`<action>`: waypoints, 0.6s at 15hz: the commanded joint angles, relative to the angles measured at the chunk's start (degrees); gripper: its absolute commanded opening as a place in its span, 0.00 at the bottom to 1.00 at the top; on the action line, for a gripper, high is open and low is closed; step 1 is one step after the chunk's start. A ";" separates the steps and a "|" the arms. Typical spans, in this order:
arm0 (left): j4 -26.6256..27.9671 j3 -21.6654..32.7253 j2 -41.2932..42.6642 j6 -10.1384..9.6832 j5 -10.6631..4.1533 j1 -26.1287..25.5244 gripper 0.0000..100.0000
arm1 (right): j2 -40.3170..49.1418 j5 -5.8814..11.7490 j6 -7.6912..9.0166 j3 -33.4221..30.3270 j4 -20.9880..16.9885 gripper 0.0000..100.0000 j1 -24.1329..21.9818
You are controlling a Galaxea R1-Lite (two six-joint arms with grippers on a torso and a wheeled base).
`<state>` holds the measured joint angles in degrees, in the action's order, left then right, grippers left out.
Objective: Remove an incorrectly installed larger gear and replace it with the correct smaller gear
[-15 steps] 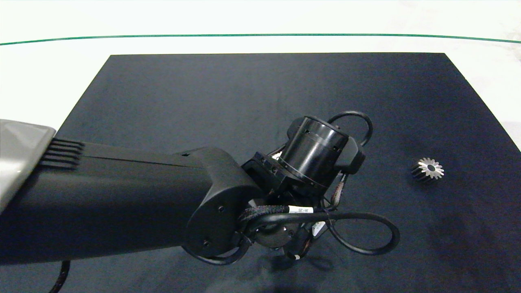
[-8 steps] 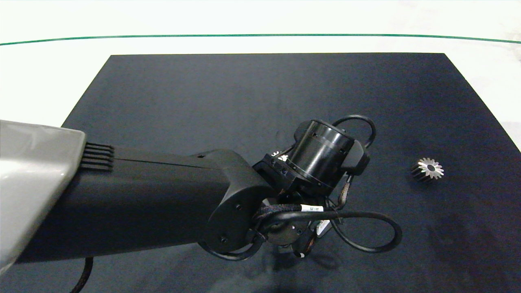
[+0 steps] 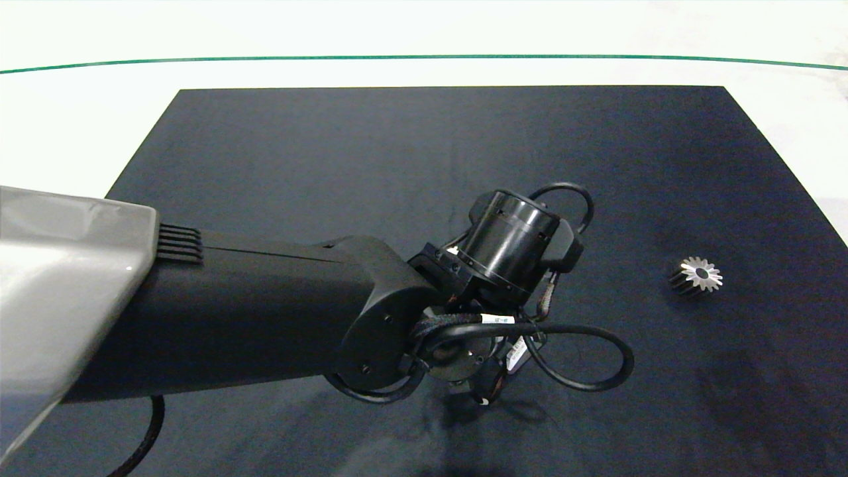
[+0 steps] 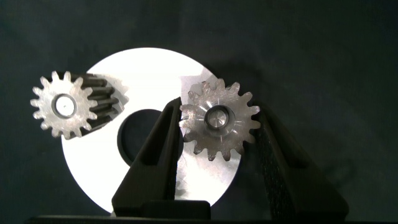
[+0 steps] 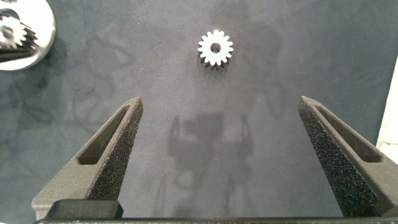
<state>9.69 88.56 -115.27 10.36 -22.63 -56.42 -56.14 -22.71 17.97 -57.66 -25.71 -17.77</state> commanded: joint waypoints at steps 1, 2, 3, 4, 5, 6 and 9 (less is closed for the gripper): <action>-0.02 -0.23 0.31 0.01 -0.14 0.08 0.16 | 0.15 -0.14 0.14 0.01 -0.13 1.00 0.11; -0.02 -0.50 0.31 0.01 -0.14 -0.10 0.16 | 0.42 -0.14 0.14 0.71 -0.13 1.00 0.11; -0.02 -0.50 0.14 -0.08 -0.14 -0.18 0.16 | 0.59 -0.14 0.14 0.88 -0.13 1.00 0.11; -0.02 -0.41 0.05 -0.17 -0.14 -0.27 0.16 | 0.68 -0.14 0.14 0.97 -0.13 1.00 0.02; -0.02 -0.41 -0.13 -0.17 -0.14 -0.27 0.16 | 0.68 -0.14 0.14 0.97 -0.13 1.00 0.02; -0.02 -0.41 -0.21 -0.17 -0.14 -0.27 0.16 | 0.68 -0.14 0.14 1.06 -0.13 1.00 0.02; -0.02 -0.23 -0.30 -0.34 -0.14 -0.01 1.00 | 0.68 -0.14 0.14 1.41 -0.13 1.00 0.02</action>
<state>9.62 88.20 -115.47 9.91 -22.65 -56.55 -55.43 -22.71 17.97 -56.37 -25.69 -17.71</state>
